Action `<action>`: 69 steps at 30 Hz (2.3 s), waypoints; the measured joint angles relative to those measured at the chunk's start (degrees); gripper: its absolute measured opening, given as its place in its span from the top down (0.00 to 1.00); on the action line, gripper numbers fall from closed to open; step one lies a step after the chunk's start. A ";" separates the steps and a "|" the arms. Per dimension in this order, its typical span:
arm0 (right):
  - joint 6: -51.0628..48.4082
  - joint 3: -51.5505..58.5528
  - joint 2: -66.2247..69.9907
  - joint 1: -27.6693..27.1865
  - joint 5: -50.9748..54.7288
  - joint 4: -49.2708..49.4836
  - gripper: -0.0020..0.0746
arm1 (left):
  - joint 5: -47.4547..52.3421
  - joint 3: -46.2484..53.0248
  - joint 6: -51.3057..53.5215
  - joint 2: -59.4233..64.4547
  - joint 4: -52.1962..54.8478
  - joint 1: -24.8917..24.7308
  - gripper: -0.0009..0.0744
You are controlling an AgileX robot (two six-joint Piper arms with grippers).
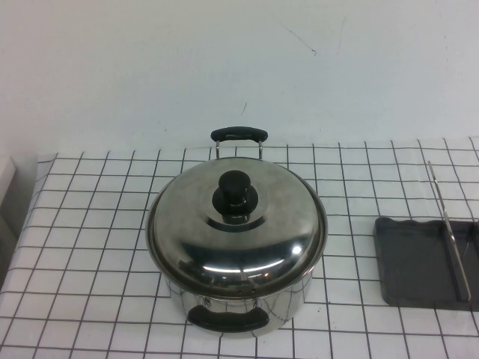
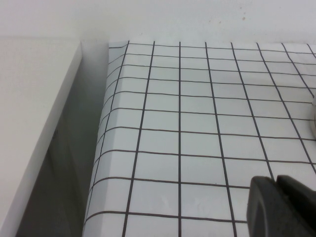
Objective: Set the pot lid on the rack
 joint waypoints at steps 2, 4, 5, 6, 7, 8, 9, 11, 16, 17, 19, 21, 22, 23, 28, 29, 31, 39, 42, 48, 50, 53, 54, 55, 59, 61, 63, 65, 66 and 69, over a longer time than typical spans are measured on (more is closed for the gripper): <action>0.00 0.00 0.00 0.00 0.00 0.00 0.98 | 0.00 0.00 0.00 0.00 0.00 0.00 0.99; 0.00 0.00 0.00 0.00 0.00 0.00 0.98 | 0.00 0.00 0.00 0.00 0.00 0.00 0.99; 0.00 0.00 0.00 0.00 0.00 0.00 0.98 | 0.00 0.00 0.00 0.00 0.00 0.00 0.99; 0.00 0.00 0.00 0.00 0.00 0.00 0.98 | 0.00 0.00 0.00 0.00 0.00 0.00 0.99; 0.00 0.00 0.00 0.00 0.00 0.00 0.98 | 0.00 0.00 0.00 0.00 0.00 0.00 0.99; 0.00 0.00 0.00 0.00 0.00 0.00 0.98 | 0.00 0.00 0.00 0.00 0.00 0.00 0.99; 0.00 0.00 0.00 0.00 0.00 0.00 0.98 | 0.00 0.00 0.00 0.00 0.00 0.00 0.99; 0.00 0.00 0.00 0.00 0.00 0.00 0.98 | 0.00 0.00 0.00 0.00 0.00 0.00 0.99; 0.00 0.00 0.00 0.00 0.00 0.00 0.98 | 0.00 0.00 0.00 0.00 0.00 0.00 0.99; 0.00 0.00 0.00 0.00 0.00 0.00 0.98 | 0.00 0.00 0.00 0.00 0.00 0.00 0.99; 0.00 0.00 0.00 0.00 0.00 0.00 0.98 | 0.00 0.00 0.00 0.00 0.00 0.00 0.99; 0.00 0.00 0.00 0.00 0.00 0.00 0.98 | 0.00 0.00 0.00 0.00 0.00 0.00 0.99; 0.00 0.00 0.00 0.00 0.00 0.00 0.98 | 0.00 0.00 0.00 0.00 0.00 0.00 0.99; 0.00 0.00 0.00 0.00 0.00 0.00 0.98 | 0.00 0.00 0.00 0.00 0.00 0.00 0.99; 0.00 0.00 0.00 0.00 0.00 0.00 0.98 | 0.00 0.00 0.00 0.00 0.00 0.00 0.99; 0.00 0.00 0.00 0.00 0.00 0.00 0.98 | 0.00 0.00 0.00 0.00 0.00 0.00 0.99; 0.00 0.00 0.00 0.00 0.00 0.00 0.98 | 0.00 0.00 0.00 0.00 0.00 0.00 0.99; 0.00 0.00 0.00 0.00 0.00 0.00 0.98 | 0.00 0.00 0.00 0.00 0.00 0.00 0.99; 0.00 0.00 0.00 0.00 0.00 0.00 0.98 | 0.00 0.00 0.00 0.00 0.00 0.00 0.99; 0.00 0.00 0.00 0.00 0.00 0.00 0.98 | 0.00 0.00 -0.09 0.00 -0.48 0.00 0.99; 0.00 0.00 0.00 0.00 0.00 0.00 0.98 | -0.99 0.00 -1.47 0.00 -4.37 0.00 0.99; 0.00 0.00 0.00 0.00 0.00 0.00 0.98 | -3.87 0.24 -6.54 0.00 -20.18 0.00 0.99; 0.00 0.00 0.00 0.00 0.00 0.00 0.98 | -5.13 0.24 -8.26 0.00 -26.43 0.00 0.99; 0.00 0.00 0.00 0.00 0.00 0.00 0.98 | -5.95 0.24 -9.42 0.00 -31.00 0.00 0.99; 0.00 0.00 0.00 0.00 0.00 0.00 0.98 | -9.54 0.24 -7.16 0.00 -39.43 0.00 0.99; 0.00 0.00 0.00 0.00 0.00 0.00 0.98 | -11.62 0.24 -5.73 0.00 -40.40 0.00 0.99; 0.00 0.00 0.00 0.00 0.00 0.00 0.98 | -13.69 0.24 -5.00 0.00 -40.65 0.00 0.99; 0.00 0.00 0.00 0.00 0.00 0.00 0.98 | -13.69 0.12 -3.06 0.00 -39.91 0.00 0.99; 0.00 0.00 0.00 0.00 0.00 0.00 0.98 | -11.77 -0.83 -1.19 0.00 -38.74 0.00 0.99; 0.00 0.00 0.00 0.00 0.00 0.00 0.98 | -4.31 -7.68 5.93 3.10 -34.80 0.00 0.99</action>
